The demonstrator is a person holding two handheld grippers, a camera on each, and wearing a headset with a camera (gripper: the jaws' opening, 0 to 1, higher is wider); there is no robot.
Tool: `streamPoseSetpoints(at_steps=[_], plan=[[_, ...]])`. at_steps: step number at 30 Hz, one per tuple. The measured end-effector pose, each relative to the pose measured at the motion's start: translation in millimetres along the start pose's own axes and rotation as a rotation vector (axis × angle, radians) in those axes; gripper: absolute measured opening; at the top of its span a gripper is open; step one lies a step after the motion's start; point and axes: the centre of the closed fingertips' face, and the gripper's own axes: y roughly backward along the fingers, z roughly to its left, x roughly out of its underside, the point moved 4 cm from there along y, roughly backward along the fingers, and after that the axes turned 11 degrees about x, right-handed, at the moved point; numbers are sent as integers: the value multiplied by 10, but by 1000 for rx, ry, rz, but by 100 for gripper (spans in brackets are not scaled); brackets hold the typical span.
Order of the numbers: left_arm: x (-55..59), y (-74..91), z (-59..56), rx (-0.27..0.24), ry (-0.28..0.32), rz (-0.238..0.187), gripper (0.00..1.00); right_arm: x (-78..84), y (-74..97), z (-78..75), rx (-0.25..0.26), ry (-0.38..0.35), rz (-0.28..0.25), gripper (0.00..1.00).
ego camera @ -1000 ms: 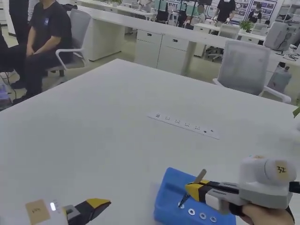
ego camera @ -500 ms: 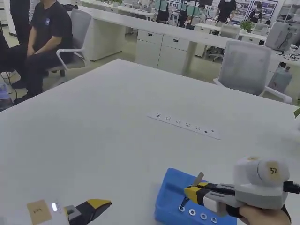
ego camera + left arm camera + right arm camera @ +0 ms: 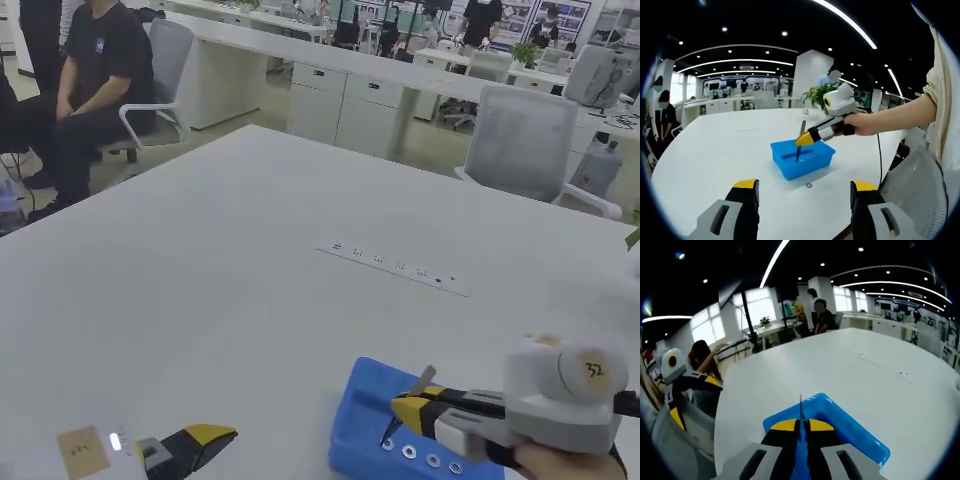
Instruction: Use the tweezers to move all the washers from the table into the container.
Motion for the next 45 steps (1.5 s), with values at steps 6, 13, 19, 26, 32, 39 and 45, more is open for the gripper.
streamPoseSetpoints(at_steps=[6, 13, 19, 26, 32, 39, 45], plan=[[1, -3, -4, 3, 0, 1, 75, -54, 108, 42, -3, -2, -35, 3], [6, -3, -6, 4, -4, 5, 75, -157, 233, 126, -9, -15, -91, 3], [12, -5, -8, 5, -6, 8, 74, -174, 326, 207, -25, -14, -114, 3], [18, -13, -16, 10, -8, 14, 74, -208, 440, 275, -32, -48, -155, 3], [27, -22, -26, 16, -11, 22, 74, -174, 458, 358, -63, -59, -152, 3], [32, -20, -21, 16, -10, 26, 74, -13, 375, 491, -108, -68, -105, 3], [36, -22, -24, 18, -11, 28, 74, 116, 296, 545, -130, -72, -58, 3]])
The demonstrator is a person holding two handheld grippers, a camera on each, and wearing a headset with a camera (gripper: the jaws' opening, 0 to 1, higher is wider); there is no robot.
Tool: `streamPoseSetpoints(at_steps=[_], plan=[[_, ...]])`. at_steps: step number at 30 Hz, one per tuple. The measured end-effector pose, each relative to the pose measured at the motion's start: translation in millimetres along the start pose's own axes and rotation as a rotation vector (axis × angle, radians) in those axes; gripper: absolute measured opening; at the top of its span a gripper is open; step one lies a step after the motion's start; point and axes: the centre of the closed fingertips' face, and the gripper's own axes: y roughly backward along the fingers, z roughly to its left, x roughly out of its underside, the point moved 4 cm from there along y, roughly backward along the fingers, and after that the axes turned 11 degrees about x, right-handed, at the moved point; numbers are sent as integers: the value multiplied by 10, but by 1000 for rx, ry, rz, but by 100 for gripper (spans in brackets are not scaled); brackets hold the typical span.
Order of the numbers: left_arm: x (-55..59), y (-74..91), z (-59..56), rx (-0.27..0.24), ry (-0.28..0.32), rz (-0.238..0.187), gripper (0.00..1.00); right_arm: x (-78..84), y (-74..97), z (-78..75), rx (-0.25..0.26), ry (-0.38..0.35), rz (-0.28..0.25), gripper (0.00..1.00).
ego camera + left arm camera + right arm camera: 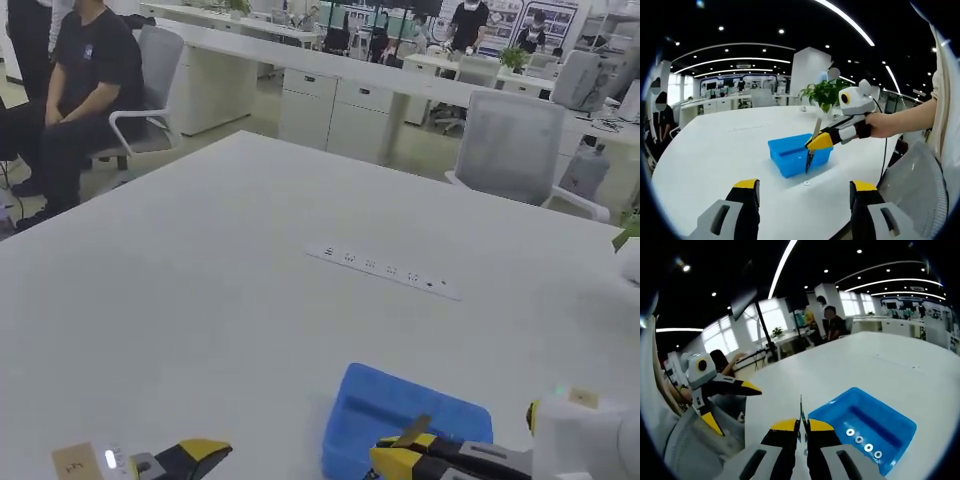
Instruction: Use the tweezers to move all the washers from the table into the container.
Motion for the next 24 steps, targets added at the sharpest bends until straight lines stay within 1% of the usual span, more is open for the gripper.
streamPoseSetpoints(at_steps=[5, 6, 11, 17, 19, 24], plan=[[0, 3, 2, -2, 0, 0, 74, 38, -30, 4, -14, 2, 28, 3], [0, 3, 2, -2, 0, 0, 74, 61, -40, 5, -15, 5, 40, 3], [2, 2, 0, -4, -1, 2, 74, 124, -76, 12, -23, 7, 63, 3], [1, 1, 3, -6, 0, 1, 73, 192, -116, 6, -21, 41, 96, 3], [10, -2, 1, -4, 1, 8, 73, 209, -123, 8, -23, 45, 101, 3], [19, -5, 5, -2, -2, 10, 73, 240, -144, 15, -27, 52, 111, 3]])
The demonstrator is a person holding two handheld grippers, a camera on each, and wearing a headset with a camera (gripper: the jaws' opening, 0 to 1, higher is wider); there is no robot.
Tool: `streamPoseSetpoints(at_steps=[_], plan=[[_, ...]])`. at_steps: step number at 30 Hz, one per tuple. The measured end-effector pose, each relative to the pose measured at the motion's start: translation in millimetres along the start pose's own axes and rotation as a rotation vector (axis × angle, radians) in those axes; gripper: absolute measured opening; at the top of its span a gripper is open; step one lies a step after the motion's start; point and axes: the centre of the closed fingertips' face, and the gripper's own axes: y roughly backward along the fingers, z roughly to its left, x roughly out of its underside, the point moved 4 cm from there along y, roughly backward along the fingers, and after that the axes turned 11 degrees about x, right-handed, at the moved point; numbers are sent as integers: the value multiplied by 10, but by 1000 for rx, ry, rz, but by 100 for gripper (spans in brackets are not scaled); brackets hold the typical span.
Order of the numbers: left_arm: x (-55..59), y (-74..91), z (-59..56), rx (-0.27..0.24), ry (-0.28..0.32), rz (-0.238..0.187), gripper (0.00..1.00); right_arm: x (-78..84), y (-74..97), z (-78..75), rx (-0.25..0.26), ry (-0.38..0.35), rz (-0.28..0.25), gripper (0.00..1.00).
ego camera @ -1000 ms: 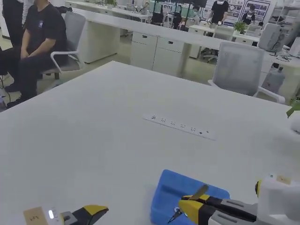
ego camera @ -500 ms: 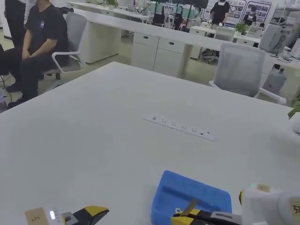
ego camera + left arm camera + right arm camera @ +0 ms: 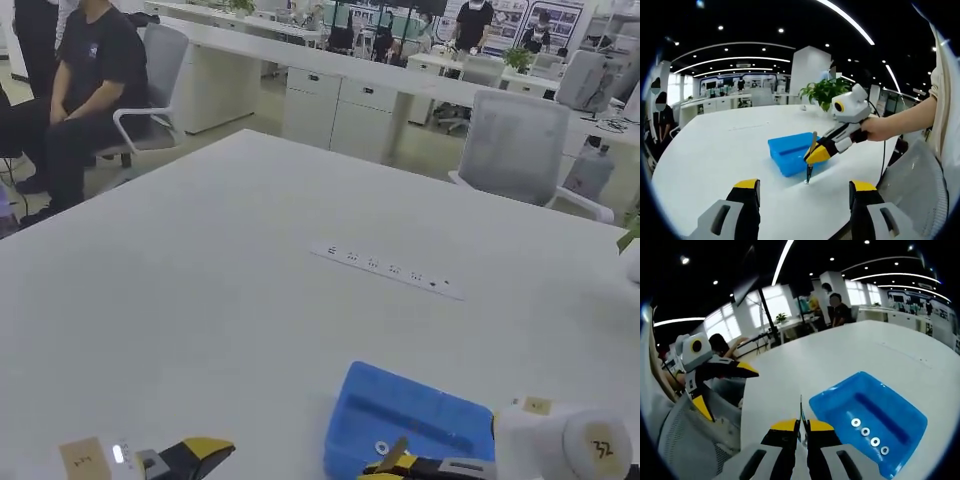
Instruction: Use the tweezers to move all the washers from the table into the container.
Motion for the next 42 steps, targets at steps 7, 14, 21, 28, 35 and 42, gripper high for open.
streamPoseSetpoints(at_steps=[7, 14, 21, 28, 35, 42], plan=[[12, -1, 8, 0, 2, 0, 73, 22, -8, 9, 3, 32, 9, 3], [15, 2, 14, -2, 0, 1, 73, 37, -6, 90, -3, 97, 3, 3], [25, -9, -4, 10, -4, 14, 73, 45, -21, 164, -2, 167, -3, 3], [29, -12, -7, 10, -7, 21, 73, 43, -24, 173, 9, 200, -14, 3], [26, -4, 7, 2, -5, 19, 73, 43, -24, 167, 24, 174, -22, 2], [28, -5, -2, 5, -5, 23, 73, 56, -3, 148, 46, 138, -32, 2]])
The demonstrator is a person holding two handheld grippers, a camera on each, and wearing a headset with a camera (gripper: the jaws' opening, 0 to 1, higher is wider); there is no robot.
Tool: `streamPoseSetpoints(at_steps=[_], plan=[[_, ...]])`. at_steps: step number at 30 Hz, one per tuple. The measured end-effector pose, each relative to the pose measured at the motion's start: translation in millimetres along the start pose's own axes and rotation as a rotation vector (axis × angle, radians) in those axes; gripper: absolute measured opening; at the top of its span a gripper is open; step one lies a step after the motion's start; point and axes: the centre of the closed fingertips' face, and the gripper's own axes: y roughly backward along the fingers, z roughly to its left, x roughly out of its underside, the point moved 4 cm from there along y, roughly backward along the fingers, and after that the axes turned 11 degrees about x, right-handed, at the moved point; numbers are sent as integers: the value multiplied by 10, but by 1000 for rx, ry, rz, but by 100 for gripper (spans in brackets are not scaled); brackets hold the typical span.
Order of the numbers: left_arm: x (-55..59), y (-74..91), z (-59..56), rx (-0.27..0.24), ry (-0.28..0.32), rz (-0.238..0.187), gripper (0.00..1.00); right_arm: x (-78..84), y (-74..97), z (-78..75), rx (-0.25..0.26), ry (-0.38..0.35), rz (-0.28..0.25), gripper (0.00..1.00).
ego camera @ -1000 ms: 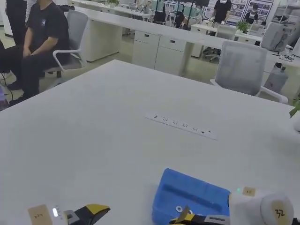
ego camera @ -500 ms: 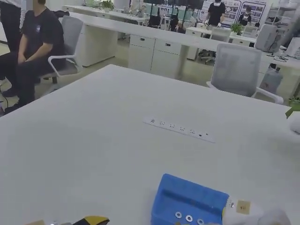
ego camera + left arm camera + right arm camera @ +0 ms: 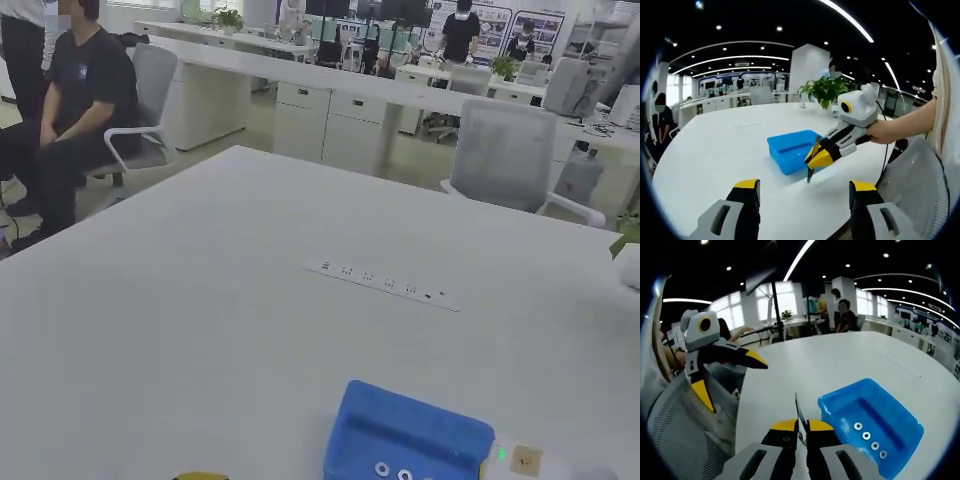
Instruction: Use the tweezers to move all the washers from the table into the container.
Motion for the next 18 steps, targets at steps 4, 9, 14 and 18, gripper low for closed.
streamPoseSetpoints(at_steps=[4, 9, 14, 18], plan=[[-3, -1, -4, 1, -1, 0, 73, 6, 7, 8, 0, -17, 1, 2], [-6, -2, -8, 1, -2, 0, 73, -34, 27, 46, -4, -17, -10, 2], [-7, -5, -13, 4, -4, 3, 73, -119, 72, 27, 9, -38, -41, 2], [-8, -6, -14, 4, -3, 4, 73, -176, 104, -12, 16, -49, -61, 2]])
